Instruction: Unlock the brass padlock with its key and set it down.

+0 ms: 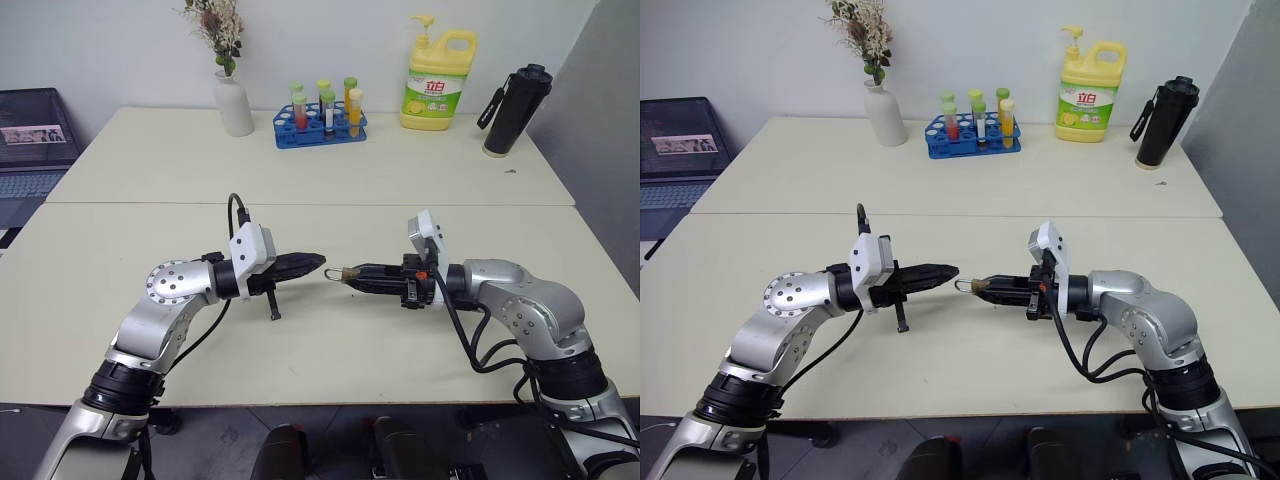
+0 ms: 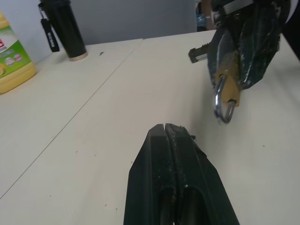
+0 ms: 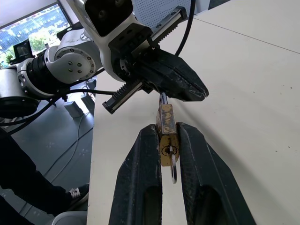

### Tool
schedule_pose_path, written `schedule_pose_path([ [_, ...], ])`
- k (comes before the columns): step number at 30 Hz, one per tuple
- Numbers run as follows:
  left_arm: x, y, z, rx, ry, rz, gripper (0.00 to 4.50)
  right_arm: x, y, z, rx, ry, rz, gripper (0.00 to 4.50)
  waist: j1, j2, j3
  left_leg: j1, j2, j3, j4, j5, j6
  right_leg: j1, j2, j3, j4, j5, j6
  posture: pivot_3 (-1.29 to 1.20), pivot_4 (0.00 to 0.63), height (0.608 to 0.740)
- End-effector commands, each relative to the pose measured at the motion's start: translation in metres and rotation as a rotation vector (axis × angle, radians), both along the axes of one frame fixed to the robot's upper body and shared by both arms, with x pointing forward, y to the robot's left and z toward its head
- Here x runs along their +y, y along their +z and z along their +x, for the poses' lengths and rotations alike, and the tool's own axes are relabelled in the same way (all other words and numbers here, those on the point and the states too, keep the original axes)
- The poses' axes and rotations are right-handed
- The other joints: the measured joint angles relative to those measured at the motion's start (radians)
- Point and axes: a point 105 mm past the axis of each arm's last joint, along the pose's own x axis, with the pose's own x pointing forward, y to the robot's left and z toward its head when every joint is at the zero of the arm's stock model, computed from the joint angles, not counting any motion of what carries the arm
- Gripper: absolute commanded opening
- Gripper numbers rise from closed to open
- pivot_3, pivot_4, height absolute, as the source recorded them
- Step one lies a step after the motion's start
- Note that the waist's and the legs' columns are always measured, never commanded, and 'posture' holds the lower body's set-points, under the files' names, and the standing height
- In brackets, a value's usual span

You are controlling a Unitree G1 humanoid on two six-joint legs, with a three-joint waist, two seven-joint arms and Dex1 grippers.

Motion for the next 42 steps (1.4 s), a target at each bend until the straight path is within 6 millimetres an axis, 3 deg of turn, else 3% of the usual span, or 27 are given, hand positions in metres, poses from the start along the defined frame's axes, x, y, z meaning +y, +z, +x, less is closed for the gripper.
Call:
schedule_pose_path([
  [1, -0.005, 0.005, 0.0, -0.018, -0.025, 0.003, 0.0, 0.001, 0.016, -0.003, -0.055, 0.017, 0.034, 0.17, 0.0, 0.0, 0.0, 0.0, 0.0, 0.0, 0.0, 0.0, 0.0, 0.0, 0.0, 0.0, 0.0, 0.0, 0.0, 0.0, 0.15, 0.74],
  [6, -0.017, 0.007, -0.01, 0.019, -0.078, -0.027, 0.0, 0.001, 0.015, -0.003, -0.047, 0.015, 0.033, 0.17, 0.0, 0.0, 0.0, 0.0, 0.0, 0.0, 0.0, 0.0, 0.0, 0.0, 0.0, 0.0, 0.0, 0.0, 0.0, 0.0, 0.15, 0.74],
  [15, -0.017, 0.007, -0.023, 0.056, -0.106, -0.02, 0.0, 0.001, 0.013, -0.001, -0.036, 0.003, 0.037, 0.17, 0.0, 0.0, 0.0, 0.0, 0.0, -0.001, 0.0, 0.0, 0.0, 0.0, 0.0, 0.0, 0.0, 0.0, 0.0, 0.0, 0.15, 0.74],
  [27, -0.011, 0.026, -0.042, 0.126, -0.131, -0.048, 0.0, 0.0, 0.009, 0.003, -0.03, -0.012, 0.024, 0.17, -0.001, 0.0, 0.0, 0.0, 0.0, -0.001, 0.0, 0.0, 0.0, 0.0, 0.0, 0.0, 0.0, 0.0, 0.0, 0.0, 0.15, 0.74],
  [42, -0.012, 0.031, -0.029, 0.082, -0.059, -0.082, 0.0, 0.0, 0.007, 0.0, -0.027, 0.003, 0.015, 0.17, 0.0, 0.0, 0.0, 0.0, 0.0, -0.001, 0.0, 0.0, 0.0, 0.0, 0.0, 0.0, 0.0, 0.0, 0.0, 0.0, 0.15, 0.74],
])
